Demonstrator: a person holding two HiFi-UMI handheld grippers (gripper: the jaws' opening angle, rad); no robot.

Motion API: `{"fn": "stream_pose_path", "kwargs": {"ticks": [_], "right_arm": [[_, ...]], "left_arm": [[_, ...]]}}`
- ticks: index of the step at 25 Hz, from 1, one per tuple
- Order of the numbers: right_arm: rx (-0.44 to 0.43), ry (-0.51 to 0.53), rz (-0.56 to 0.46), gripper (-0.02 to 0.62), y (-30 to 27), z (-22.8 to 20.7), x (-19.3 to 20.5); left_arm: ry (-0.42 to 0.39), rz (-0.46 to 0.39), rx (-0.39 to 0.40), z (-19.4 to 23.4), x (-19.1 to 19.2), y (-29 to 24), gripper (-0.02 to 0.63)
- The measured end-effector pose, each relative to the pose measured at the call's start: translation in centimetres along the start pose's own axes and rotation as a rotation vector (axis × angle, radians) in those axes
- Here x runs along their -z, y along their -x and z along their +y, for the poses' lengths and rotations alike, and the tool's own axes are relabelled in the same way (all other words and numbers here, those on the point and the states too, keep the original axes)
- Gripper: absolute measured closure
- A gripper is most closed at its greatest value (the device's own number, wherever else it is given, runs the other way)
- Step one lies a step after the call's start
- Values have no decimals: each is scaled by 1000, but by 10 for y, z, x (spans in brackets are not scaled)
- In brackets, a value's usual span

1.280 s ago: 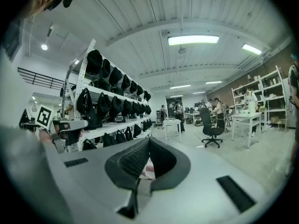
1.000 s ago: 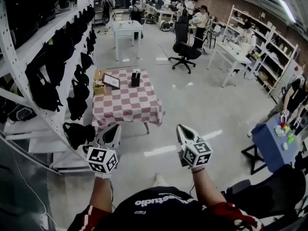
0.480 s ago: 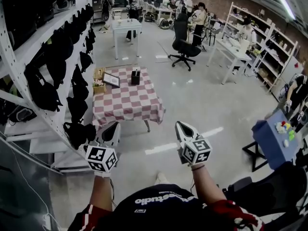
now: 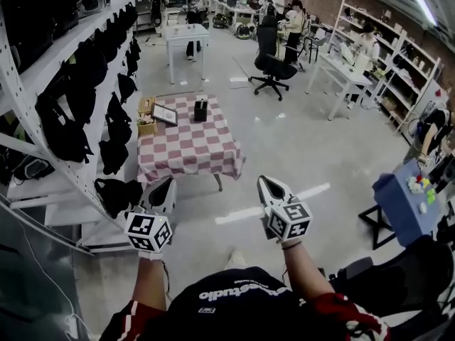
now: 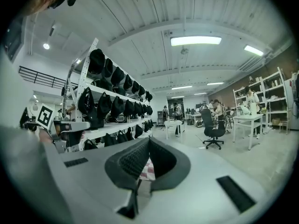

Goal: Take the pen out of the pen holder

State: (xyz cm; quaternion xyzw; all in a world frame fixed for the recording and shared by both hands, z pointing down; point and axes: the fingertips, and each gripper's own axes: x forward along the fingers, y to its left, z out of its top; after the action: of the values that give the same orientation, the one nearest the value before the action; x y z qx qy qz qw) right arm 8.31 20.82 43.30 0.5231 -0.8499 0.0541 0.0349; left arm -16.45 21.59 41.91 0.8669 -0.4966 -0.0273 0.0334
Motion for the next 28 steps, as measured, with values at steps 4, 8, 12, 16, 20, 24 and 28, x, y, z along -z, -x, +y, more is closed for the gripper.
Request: {"fn": "stream_pose_path", "kwargs": {"ticks": [4,8,12,16,20,24,28], "right_arm": [[4,5,19,598,1,0,6],[6,3,41,598,-2,-1,11],[-11,5,56,598,-11,1,16],[-33,7,60,598,-23,0,16],[-49,-4,64,598,-39,-5,19],[-74,-14,67,598,-59,-13,23],[-98,-12,64,598,-85,-27,17]], "left_arm": [[17,6,7,0,7,-1,601],[18,15,15,0,11,0,601],[21,27,5,5,18,-2,601],[25,31,-7,11,21,-7,601],[26,47,-22,20,27,-16,601],[41,54,-53,38,30,-31,601],[44,47,-59,49,23,-60,601]]}}
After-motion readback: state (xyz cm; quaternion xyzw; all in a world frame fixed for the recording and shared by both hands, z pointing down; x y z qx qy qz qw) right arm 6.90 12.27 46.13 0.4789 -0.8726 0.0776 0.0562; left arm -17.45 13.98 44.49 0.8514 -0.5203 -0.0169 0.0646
